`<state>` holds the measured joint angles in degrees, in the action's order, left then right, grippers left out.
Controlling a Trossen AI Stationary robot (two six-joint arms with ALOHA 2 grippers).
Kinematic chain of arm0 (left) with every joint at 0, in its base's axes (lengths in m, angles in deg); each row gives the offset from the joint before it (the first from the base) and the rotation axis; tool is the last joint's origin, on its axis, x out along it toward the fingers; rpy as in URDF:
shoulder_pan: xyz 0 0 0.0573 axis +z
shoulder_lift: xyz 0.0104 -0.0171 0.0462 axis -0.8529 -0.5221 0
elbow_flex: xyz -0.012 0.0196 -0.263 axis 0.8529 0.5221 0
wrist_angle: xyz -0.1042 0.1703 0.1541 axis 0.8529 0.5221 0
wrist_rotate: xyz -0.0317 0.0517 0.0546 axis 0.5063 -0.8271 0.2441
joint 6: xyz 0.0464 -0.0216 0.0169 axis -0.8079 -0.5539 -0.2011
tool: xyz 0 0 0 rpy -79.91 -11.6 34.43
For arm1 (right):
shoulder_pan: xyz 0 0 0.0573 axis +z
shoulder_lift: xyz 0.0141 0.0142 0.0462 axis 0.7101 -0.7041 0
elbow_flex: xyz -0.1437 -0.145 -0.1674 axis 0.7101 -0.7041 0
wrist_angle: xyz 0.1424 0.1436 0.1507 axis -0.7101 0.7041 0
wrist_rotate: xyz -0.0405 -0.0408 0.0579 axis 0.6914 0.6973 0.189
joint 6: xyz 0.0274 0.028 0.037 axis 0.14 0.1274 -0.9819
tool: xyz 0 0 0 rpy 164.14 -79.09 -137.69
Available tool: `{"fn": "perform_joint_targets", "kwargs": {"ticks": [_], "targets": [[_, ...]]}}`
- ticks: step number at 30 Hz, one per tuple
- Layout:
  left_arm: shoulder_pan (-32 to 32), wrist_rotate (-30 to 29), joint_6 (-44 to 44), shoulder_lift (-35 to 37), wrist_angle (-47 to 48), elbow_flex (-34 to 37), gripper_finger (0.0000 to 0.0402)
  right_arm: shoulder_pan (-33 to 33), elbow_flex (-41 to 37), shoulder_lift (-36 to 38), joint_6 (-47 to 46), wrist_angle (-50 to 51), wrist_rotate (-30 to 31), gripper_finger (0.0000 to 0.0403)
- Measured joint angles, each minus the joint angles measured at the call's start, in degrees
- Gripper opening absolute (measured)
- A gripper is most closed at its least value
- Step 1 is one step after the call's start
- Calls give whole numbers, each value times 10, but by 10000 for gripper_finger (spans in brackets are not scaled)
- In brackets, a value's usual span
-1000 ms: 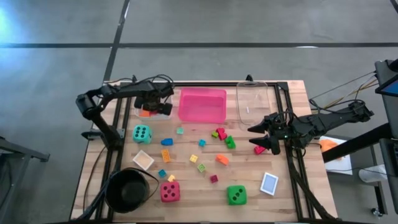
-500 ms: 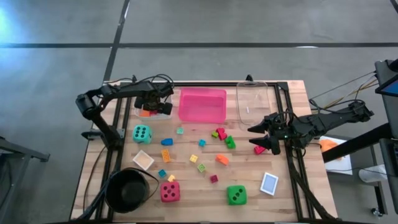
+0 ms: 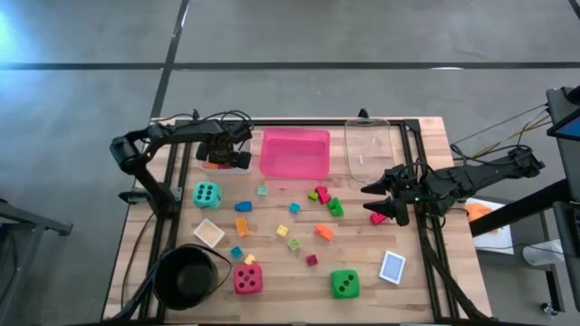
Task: Pick & Place Toys
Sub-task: Put the red game piece into the white bin, then put the blue game piece into the white bin
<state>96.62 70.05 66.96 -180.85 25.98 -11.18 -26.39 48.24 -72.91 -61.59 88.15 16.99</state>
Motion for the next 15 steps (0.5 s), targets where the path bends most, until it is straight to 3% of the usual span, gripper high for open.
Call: {"fn": "perform_joint_targets", "kwargs": {"ticks": [5, 11, 15], "targets": [[0, 1, -1, 0, 1, 0, 161, 0, 0, 0, 0, 0, 0, 348], [0, 1, -19, 3, 2, 0, 257, 0, 0, 0, 0, 0, 0, 348], [0, -1, -19, 7, 4, 1, 294, 0, 0, 0, 0, 0, 0, 348]]}}
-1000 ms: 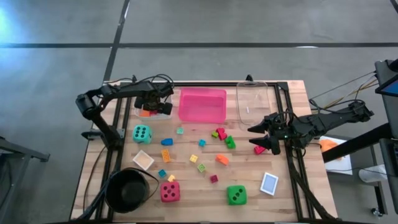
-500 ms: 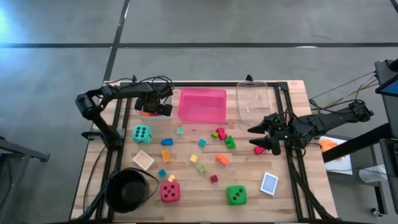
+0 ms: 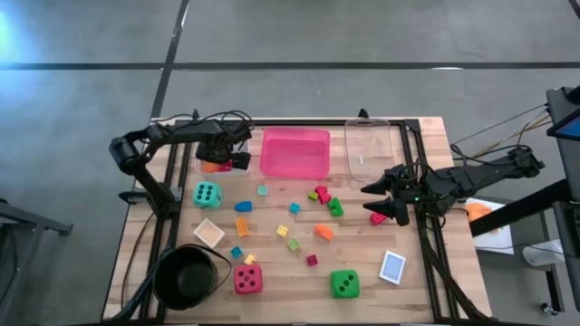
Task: Pick & Place Toys
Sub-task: Put the blue game piece into the white bin
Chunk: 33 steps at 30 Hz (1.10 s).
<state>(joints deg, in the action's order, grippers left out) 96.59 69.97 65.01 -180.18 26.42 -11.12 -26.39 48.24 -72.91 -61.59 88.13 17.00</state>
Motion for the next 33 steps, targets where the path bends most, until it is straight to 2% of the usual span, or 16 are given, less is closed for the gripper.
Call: {"fn": "perform_joint_targets", "kwargs": {"ticks": [8, 15, 19, 24, 28, 33], "targets": [[-1, 1, -32, 22, 7, 0, 303, 0, 0, 0, -1, 0, 0, 348], [-33, 11, -121, 77, 50, -53, 304, 0, 0, 0, -1, -1, 0, 348], [-100, 20, -182, 114, 52, -69, 305, 0, 0, 0, -1, -1, 0, 348], [-225, 45, -249, 132, 61, -69, 305, 0, 0, 0, -1, -1, 0, 348], [-315, 49, -244, 123, 60, -68, 305, 0, 0, 0, -1, -1, 0, 348], [-366, 47, -245, 95, 43, -61, 305, 0, 0, 0, 0, -1, 0, 348]]}}
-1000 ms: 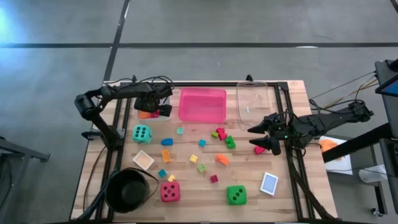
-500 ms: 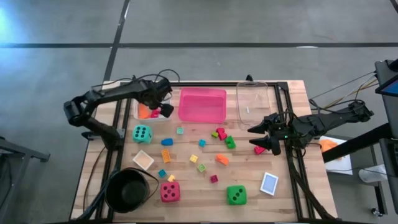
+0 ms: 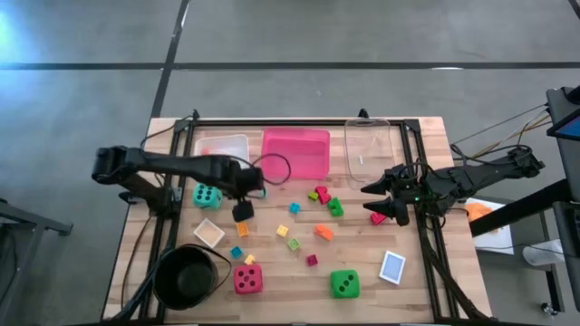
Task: Pick & Place Toys
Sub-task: Put the blue game piece into the white bin
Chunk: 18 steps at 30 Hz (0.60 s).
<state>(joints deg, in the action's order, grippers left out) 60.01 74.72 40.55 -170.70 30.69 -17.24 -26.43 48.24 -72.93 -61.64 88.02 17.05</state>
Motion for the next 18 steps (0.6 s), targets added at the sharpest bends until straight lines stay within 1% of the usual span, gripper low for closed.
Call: {"fn": "perform_joint_targets", "kwargs": {"ticks": [5, 12, 18], "targets": [[-9, 6, 4, -21, -42, 38, 305, 0, 0, 0, 0, -1, 0, 348], [-9, 8, -7, -22, -116, 91, 305, 0, 0, 0, 0, 0, 0, 348], [-9, 10, -17, -23, -148, 125, 305, 0, 0, 0, 0, 0, 0, 348]]}}
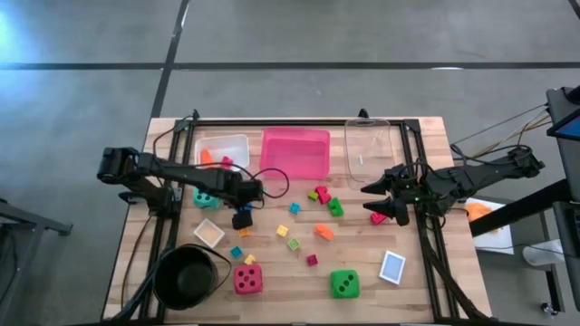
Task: Pick & Place Toys
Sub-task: Put the blue game piece into the white bin
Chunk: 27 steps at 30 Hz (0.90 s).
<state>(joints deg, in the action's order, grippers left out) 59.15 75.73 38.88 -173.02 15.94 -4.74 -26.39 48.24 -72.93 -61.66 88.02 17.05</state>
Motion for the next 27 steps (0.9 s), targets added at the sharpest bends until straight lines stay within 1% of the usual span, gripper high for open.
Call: {"fn": "perform_joint_targets", "kwargs": {"ticks": [3, 5, 12, 15, 22, 27], "targets": [[0, 0, -7, 0, -6, 6, 304, 0, 0, 0, 0, 0, 0, 348], [0, 0, -10, 0, -11, 7, 296, 0, 0, 0, 1, 0, 0, 348], [0, 0, -20, -4, -19, 8, 228, 0, 0, 0, 5, 0, 0, 348], [0, 0, -22, -10, -30, 9, 208, 0, 0, 0, 5, 0, 0, 348], [0, -2, -26, -22, -42, 15, 201, 0, 0, 0, 4, 0, 0, 348], [-1, 1, -41, -37, -30, 18, 201, 0, 0, 0, 2, 0, 0, 348]]}}
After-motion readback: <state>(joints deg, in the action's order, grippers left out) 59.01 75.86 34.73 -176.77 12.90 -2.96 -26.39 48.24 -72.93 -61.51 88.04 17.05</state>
